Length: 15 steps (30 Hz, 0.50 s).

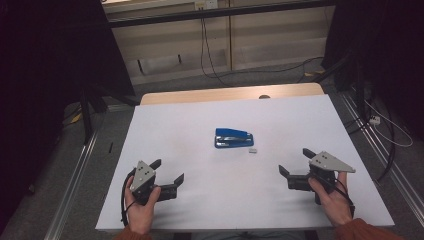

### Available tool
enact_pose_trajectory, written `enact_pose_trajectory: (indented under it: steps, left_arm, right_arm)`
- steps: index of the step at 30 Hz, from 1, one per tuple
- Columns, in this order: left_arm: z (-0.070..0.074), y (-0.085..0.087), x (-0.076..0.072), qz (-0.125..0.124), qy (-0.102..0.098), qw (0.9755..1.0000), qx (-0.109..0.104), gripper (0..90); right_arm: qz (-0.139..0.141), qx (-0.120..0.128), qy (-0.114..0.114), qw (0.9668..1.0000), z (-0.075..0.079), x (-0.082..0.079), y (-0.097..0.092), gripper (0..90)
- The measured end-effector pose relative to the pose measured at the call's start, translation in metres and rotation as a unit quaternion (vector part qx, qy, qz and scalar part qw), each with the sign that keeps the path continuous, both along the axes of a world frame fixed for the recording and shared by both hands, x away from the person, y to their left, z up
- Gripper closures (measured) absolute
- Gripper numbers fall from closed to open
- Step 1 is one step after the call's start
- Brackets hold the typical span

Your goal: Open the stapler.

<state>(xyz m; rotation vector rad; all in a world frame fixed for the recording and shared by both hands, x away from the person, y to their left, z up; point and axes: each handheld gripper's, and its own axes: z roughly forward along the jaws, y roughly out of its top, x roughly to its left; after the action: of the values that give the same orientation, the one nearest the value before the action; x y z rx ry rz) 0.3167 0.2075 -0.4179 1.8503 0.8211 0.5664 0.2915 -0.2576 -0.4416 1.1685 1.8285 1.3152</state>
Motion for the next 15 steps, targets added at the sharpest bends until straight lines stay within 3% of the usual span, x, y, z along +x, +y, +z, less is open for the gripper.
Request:
enact_pose_trajectory:
  steps: [4,13,15]
  left_arm:
    - [0.002,-0.006,-0.001,-0.012,-0.01,0.9996,0.022,7.7]
    - [-0.001,-0.015,0.007,-0.028,0.018,0.9995,-0.003,7.4]
    - [-0.001,-0.017,0.009,-0.028,0.014,0.9995,0.004,7.0]
  right_arm:
    - [0.003,0.01,0.005,0.9999,-0.001,0.004,0.003,1.7]
    - [0.02,0.016,0.018,0.9995,-0.001,0.012,0.011,1.4]
    - [0.022,0.021,0.017,0.9994,0.001,0.014,0.014,1.4]
